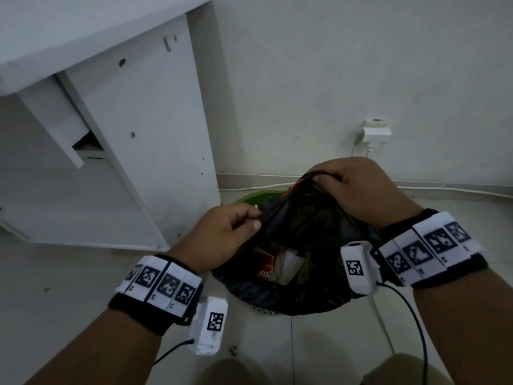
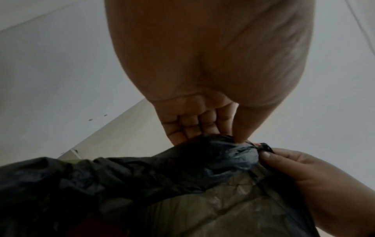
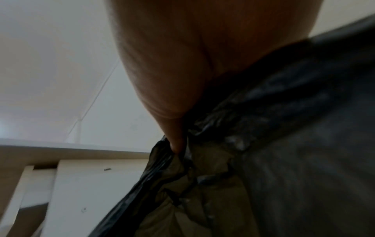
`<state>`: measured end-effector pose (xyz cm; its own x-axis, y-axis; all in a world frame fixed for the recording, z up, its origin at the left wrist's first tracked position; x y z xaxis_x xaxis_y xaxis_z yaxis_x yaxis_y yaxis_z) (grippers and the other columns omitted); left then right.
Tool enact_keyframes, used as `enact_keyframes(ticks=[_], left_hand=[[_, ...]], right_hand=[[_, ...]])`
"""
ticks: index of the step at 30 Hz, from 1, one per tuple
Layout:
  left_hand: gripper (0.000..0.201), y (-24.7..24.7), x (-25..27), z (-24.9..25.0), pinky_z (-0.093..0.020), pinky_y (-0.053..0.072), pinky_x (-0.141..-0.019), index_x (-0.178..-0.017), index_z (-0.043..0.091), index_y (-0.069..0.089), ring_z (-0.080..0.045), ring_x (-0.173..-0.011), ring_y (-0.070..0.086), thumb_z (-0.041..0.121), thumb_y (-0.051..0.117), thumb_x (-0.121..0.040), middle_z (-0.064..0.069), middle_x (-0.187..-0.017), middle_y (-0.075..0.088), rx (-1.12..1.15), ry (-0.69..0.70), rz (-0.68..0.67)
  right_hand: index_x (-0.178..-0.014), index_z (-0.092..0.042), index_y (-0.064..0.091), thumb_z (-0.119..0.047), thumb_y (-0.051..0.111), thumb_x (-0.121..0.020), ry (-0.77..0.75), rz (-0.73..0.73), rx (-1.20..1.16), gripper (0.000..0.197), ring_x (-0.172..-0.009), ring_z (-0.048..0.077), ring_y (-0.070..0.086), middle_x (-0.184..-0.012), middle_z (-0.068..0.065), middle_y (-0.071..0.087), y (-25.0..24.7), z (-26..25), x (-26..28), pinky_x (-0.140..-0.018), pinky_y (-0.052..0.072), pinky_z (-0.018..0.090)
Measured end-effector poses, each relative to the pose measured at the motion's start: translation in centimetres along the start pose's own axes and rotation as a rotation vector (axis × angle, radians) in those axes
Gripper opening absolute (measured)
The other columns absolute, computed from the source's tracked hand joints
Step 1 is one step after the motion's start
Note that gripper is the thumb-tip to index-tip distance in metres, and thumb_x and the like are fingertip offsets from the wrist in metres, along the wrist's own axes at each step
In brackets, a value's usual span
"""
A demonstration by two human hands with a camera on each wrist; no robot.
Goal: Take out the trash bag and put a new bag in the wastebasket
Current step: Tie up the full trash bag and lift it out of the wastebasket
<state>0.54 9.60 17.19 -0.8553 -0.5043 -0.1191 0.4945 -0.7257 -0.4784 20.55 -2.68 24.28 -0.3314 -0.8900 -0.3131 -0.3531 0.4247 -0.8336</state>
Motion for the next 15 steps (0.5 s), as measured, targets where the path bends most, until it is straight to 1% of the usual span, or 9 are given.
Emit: enact_keyframes(ticks=[2, 4, 6, 7, 9, 11, 13, 14, 15], left_hand=[[0.011, 0.3, 0.3, 0.7, -0.027, 0.054, -0.078, -0.094, 0.021, 0.073, -0.01, -0.08, 0.07, 0.014, 0.066, -0.094, 0.007, -0.084, 0.074, -0.013, 0.038, -0.012], [0.019, 0.4, 0.2, 1.4, -0.019, 0.05, -0.073, -0.089, 0.026, 0.072, -0.003, -0.077, 0.067, 0.009, 0.065, -0.095, 0.014, -0.081, 0.072, 0.001, 0.054, 0.036], [0.024, -0.2, 0.0, 2.1, -0.012, 0.046, -0.069, -0.088, 0.032, 0.07, 0.004, -0.074, 0.064, 0.011, 0.064, -0.096, 0.018, -0.079, 0.07, -0.023, 0.075, 0.177], [0.022, -0.5, -0.1, 2.6, -0.011, 0.046, -0.068, -0.089, 0.033, 0.07, 0.005, -0.075, 0.064, 0.012, 0.064, -0.096, 0.018, -0.081, 0.07, -0.06, 0.094, 0.261], [0.017, -1.1, 0.1, 3.7, -0.01, 0.049, -0.069, -0.093, 0.031, 0.071, 0.002, -0.079, 0.066, 0.015, 0.065, -0.095, 0.015, -0.085, 0.071, -0.108, 0.133, 0.4], [0.013, -1.3, 0.5, 4.3, -0.011, 0.05, -0.069, -0.093, 0.029, 0.072, 0.001, -0.079, 0.067, 0.017, 0.066, -0.094, 0.013, -0.085, 0.072, -0.097, 0.156, 0.458], [0.014, -0.8, 0.4, 3.8, -0.019, 0.051, -0.064, -0.083, 0.031, 0.068, -0.002, -0.071, 0.065, 0.023, 0.065, -0.095, 0.012, -0.076, 0.07, -0.116, 0.116, 0.365], [0.02, -0.4, 0.5, 3.2, -0.025, 0.05, -0.061, -0.075, 0.031, 0.065, -0.005, -0.065, 0.063, 0.027, 0.063, -0.095, 0.012, -0.069, 0.066, -0.134, 0.074, 0.27], [0.028, 0.1, 0.6, 2.5, -0.027, 0.047, -0.059, -0.068, 0.03, 0.059, -0.007, -0.06, 0.059, 0.029, 0.062, -0.096, 0.012, -0.063, 0.062, -0.137, 0.022, 0.172]], right_hand=[[-0.112, -0.024, 0.074, -0.021, 0.059, -0.094, 0.012, -0.014, 0.066, 0.024, -0.1, 0.01, 0.064, -0.109, -0.004, 0.074, 0.1, -0.4, 0.0, -0.081, 0.039, 0.015], [-0.129, -0.028, 0.063, -0.03, 0.063, -0.088, 0.008, -0.063, 0.065, 0.041, -0.105, 0.009, 0.058, -0.117, -0.006, 0.065, 0.2, -1.3, 0.3, -0.088, 0.039, 0.02], [-0.14, -0.033, 0.05, -0.041, 0.065, -0.082, -0.014, -0.123, 0.021, 0.061, -0.107, 0.003, 0.054, -0.121, -0.012, 0.057, 0.4, -2.5, 0.5, -0.092, 0.039, 0.021], [-0.139, -0.033, 0.05, -0.045, 0.066, -0.081, -0.031, -0.143, 0.007, 0.061, -0.105, 0.003, 0.054, -0.119, -0.013, 0.058, 0.6, -3.0, 0.5, -0.092, 0.04, 0.021], [-0.124, -0.03, 0.064, -0.044, 0.066, -0.085, -0.067, -0.152, 0.007, 0.042, -0.095, 0.004, 0.06, -0.104, -0.012, 0.067, 0.8, -3.6, 0.1, -0.085, 0.045, 0.022], [-0.104, -0.025, 0.074, -0.033, 0.064, -0.091, -0.093, -0.132, -0.024, 0.018, -0.083, 0.004, 0.063, -0.091, -0.009, 0.073, 0.8, -3.9, -0.5, -0.075, 0.046, 0.022], [-0.097, -0.023, 0.077, -0.024, 0.062, -0.093, -0.086, -0.052, -0.057, 0.015, -0.083, 0.004, 0.065, -0.091, -0.008, 0.076, 0.5, -3.8, -1.0, -0.076, 0.048, 0.021], [-0.098, -0.022, 0.078, -0.021, 0.062, -0.093, -0.084, 0.013, -0.057, 0.017, -0.087, 0.006, 0.067, -0.094, -0.007, 0.077, 0.2, -3.6, -1.2, -0.081, 0.05, 0.023], [-0.099, -0.022, 0.078, -0.022, 0.06, -0.093, -0.085, 0.083, -0.042, 0.019, -0.091, 0.009, 0.069, -0.098, -0.006, 0.078, -0.1, -3.5, -1.3, -0.086, 0.052, 0.028]])
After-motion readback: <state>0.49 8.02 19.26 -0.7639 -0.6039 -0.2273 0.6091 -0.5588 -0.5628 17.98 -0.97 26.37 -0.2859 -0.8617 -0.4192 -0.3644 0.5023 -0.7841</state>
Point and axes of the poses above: each hand's wrist, its own x-axis away from the middle knuckle, its own y-axis out of the palm, z = x × y, the point moved 4 cm from there along -x, towards the middle knuckle
